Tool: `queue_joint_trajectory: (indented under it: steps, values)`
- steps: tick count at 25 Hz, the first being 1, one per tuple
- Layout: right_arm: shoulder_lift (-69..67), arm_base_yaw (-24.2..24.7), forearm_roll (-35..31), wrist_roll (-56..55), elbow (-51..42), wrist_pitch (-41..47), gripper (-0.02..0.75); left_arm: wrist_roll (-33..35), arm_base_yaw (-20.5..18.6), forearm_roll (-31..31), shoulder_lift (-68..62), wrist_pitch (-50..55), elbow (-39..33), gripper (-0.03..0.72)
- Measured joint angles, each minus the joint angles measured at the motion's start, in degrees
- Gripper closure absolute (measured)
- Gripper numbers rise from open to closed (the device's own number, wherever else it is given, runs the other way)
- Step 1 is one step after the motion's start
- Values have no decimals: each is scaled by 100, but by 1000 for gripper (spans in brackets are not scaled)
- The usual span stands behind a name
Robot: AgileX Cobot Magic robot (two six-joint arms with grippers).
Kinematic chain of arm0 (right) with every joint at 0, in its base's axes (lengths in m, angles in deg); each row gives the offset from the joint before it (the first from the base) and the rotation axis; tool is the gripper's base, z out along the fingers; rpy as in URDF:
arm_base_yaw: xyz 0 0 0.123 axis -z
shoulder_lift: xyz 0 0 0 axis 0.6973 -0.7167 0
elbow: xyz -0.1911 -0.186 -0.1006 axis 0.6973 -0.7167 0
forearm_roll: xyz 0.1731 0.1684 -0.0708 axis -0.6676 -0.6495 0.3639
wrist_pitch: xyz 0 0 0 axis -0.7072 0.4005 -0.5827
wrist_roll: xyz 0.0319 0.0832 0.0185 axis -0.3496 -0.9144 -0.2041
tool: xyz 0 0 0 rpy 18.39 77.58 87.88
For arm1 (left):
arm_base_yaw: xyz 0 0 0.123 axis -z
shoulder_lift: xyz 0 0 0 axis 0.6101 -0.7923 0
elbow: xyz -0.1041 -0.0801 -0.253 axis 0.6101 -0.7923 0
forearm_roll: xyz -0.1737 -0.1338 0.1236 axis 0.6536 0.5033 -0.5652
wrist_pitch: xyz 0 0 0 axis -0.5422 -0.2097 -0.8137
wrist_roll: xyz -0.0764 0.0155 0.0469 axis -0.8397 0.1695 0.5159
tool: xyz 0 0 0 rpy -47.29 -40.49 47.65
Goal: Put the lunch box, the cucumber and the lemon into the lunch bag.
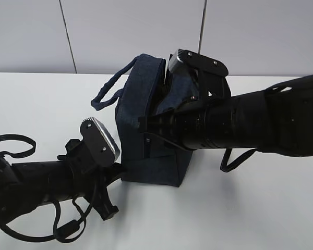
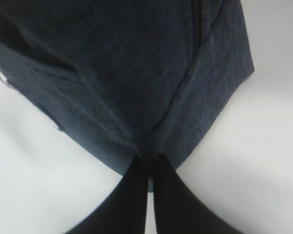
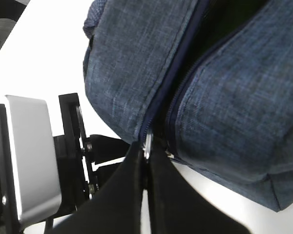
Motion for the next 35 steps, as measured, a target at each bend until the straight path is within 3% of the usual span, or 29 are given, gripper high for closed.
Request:
queue_joint_trajectory:
  steps: [14, 23, 30, 33, 35]
  values:
    - [11, 0, 0, 9, 48, 0, 738, -156, 12, -4, 59, -205, -466, 708]
    - [11, 0, 0, 9, 48, 0, 738, -181, 12, 984, 1319, -176, -466, 708]
    - [11, 0, 0, 9, 48, 0, 738, -249, -100, 1320, 2372, 1844, -273, 651]
    - [11, 0, 0, 21, 48, 0, 738, -307, -169, 1426, 2620, 2973, 247, 552]
    - [11, 0, 0, 21, 48, 0, 738, -317, -181, 1437, 2639, 3860, 802, 446]
